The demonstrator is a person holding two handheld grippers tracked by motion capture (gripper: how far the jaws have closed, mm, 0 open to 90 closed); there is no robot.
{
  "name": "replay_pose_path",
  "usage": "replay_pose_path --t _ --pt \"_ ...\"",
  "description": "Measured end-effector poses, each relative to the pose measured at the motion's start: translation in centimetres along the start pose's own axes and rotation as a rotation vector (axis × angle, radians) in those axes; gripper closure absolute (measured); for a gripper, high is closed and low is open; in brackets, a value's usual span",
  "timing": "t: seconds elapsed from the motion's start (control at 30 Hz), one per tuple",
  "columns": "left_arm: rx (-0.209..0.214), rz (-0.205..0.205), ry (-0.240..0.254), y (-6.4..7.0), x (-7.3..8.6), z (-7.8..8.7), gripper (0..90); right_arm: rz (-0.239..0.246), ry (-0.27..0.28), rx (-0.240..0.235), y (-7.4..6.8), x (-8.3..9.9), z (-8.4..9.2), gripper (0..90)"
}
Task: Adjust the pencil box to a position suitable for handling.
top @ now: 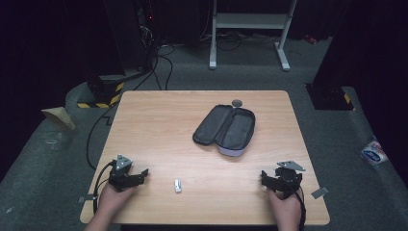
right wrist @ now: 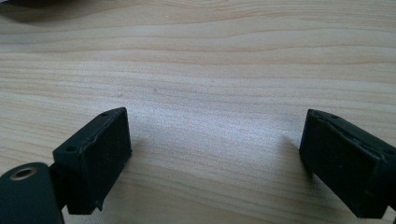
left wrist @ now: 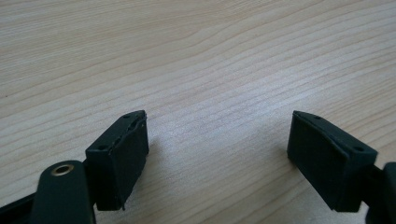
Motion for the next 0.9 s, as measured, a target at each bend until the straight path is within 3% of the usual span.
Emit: replay_pose_path --t 0.9 --pt "0.000 0.002 0.000 0.01 0.02 0.01 20.7 0.044 0.005 -0.038 -0.08 0.22 0.23 8.8"
Point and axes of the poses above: each handheld gripper's, and its own axes: z roughly backward along the jaws, x roughly out of its underside, y roughly to its right, the point moved 4 cm from there along -z, roughly forward along the jaws, and after that the axes turned 5 degrees about z, right-handed, at the moved point
